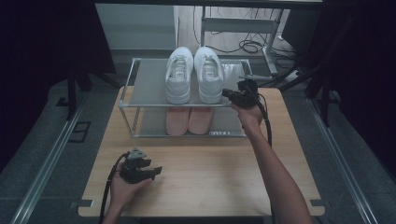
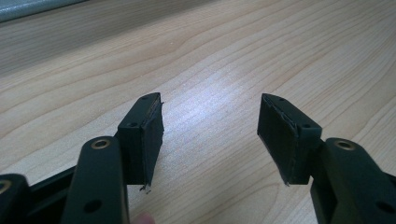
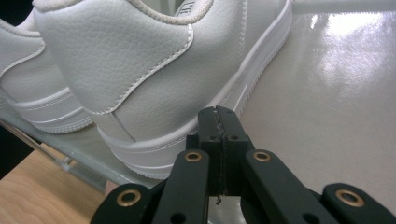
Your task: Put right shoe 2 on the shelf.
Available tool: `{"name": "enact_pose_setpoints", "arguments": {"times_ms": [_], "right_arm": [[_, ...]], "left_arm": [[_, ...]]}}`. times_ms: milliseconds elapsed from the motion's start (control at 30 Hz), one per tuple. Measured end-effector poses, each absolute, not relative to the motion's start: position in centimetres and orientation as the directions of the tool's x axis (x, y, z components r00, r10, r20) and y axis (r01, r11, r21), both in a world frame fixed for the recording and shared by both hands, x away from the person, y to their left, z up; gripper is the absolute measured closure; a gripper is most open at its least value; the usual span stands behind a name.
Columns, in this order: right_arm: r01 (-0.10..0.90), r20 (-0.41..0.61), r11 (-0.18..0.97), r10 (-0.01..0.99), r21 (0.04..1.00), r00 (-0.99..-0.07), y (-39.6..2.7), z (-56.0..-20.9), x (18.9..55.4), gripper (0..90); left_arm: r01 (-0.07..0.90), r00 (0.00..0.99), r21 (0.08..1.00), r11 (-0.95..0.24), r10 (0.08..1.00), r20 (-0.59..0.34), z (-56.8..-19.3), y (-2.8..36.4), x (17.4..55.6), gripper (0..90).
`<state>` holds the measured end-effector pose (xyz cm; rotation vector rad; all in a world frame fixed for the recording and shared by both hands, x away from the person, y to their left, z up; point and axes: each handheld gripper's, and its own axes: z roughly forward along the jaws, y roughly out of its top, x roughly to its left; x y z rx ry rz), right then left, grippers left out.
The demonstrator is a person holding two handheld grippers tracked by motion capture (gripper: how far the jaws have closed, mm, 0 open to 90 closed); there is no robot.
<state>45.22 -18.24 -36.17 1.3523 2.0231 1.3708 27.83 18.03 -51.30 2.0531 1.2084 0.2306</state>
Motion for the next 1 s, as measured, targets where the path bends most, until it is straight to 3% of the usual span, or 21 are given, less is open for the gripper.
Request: {"name": "enact_pose_setpoints", "arguments": {"times_ms": [1000], "right_arm": [[0.494, 0.25, 0.048, 0.817, 0.868, -0.52, -15.8, -36.1, 44.6, 89.7]], "left_arm": [[0.683, 0.54, 0.672, -0.286, 0.818, -0.2, -51.1, 18.4, 27.8, 41.1]]}}
